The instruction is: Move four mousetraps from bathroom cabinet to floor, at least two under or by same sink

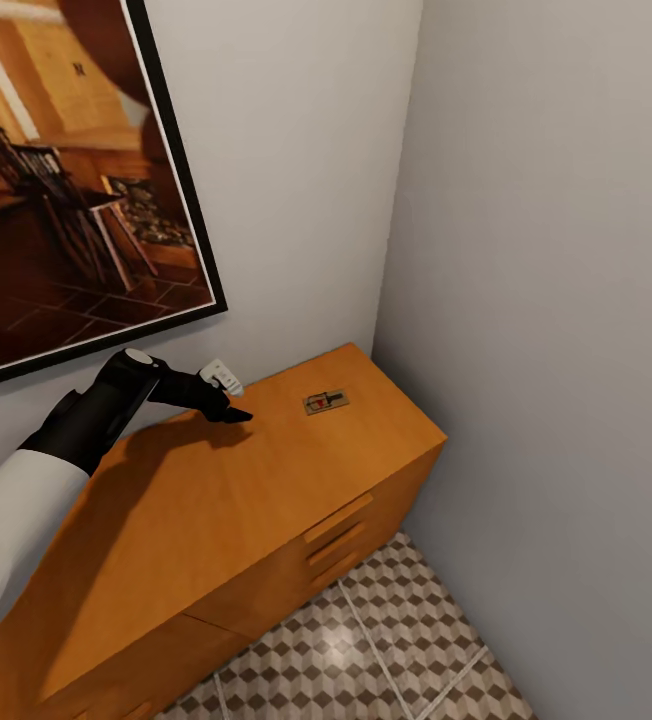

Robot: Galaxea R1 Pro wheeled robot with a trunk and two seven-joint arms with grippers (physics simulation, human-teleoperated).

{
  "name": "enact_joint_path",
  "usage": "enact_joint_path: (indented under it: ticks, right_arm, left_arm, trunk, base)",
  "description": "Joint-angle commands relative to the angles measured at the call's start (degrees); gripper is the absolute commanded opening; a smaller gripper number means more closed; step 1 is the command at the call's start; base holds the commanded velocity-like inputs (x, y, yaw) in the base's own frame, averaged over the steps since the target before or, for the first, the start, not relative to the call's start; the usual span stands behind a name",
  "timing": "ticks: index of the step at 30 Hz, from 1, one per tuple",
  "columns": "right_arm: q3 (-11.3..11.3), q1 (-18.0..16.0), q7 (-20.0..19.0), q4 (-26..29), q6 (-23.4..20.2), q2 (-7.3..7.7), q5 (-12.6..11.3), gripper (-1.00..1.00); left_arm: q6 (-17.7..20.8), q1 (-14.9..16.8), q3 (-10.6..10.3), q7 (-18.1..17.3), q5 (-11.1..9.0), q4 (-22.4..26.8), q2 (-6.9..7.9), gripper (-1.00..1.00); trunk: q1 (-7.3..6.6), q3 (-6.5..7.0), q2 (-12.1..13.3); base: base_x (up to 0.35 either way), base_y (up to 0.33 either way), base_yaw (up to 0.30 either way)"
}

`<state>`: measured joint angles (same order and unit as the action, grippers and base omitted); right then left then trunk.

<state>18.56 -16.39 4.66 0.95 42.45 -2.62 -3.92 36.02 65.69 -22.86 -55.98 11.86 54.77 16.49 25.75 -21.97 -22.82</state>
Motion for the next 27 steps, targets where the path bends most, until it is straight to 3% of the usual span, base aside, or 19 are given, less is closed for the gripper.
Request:
enact_joint_path:
  ticks: [1, 11, 27]
  right_arm:
    - [0.52, -0.04, 0.26, -0.06, 0.17, -0.02, -0.39, 1.0]
    - [0.52, -0.04, 0.18, -0.07, 0.17, 0.01, -0.39, 1.0]
    - [0.52, -0.04, 0.17, -0.07, 0.17, -0.02, -0.39, 1.0]
  left_arm:
    - [0.37, 0.05, -0.07, -0.27, 0.27, 0.08, 0.03, 1.0]
    - [0.37, 0.05, -0.08, -0.26, 0.27, 0.08, 0.03, 1.0]
    - [0.37, 0.05, -0.08, -0.27, 0.28, 0.08, 0.03, 1.0]
  trunk:
    - [0.03, -0.09, -0.1]
    - [0.03, -0.09, -0.1]
    - [0.03, 0.08, -0.1]
  base:
    - [0.0, 0.0, 0.0]
    - [0.0, 0.0, -0.014]
    - [0.0, 0.0, -0.111]
